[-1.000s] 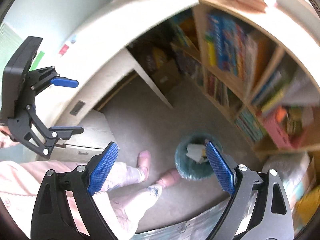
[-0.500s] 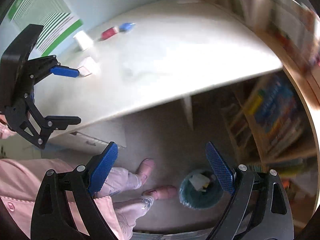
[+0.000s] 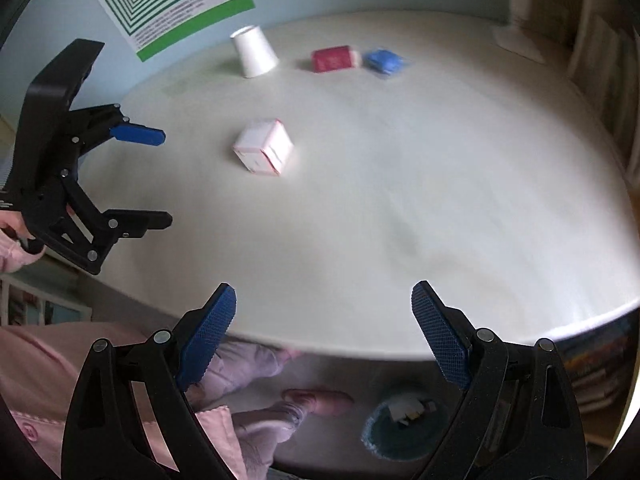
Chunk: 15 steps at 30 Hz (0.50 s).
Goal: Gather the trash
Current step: 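Return both tools to the table toward the cup and cream box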
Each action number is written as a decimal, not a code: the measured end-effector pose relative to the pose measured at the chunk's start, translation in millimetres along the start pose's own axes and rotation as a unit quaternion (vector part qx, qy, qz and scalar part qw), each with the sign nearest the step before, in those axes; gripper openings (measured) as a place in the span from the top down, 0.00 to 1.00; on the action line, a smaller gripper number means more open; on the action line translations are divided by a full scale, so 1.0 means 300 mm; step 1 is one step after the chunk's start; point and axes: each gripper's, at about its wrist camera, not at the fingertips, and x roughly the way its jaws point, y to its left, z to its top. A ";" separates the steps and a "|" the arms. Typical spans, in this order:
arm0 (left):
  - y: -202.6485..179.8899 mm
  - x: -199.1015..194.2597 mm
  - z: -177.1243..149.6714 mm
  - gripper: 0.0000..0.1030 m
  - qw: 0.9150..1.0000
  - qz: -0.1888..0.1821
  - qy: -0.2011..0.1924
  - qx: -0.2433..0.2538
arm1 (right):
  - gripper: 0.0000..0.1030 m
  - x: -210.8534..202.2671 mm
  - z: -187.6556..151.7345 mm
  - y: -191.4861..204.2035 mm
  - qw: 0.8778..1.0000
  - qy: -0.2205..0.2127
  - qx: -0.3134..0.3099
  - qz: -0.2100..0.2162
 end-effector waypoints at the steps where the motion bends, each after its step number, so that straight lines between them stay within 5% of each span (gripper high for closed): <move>1: 0.045 0.003 -0.012 0.07 1.000 0.005 0.002 -0.003 | 0.14 0.022 0.030 0.022 1.000 0.002 -0.005 -0.001; 15: 0.456 0.073 -0.039 0.07 0.999 0.013 0.016 -0.026 | 0.14 0.251 0.269 0.203 0.999 0.037 -0.006 0.017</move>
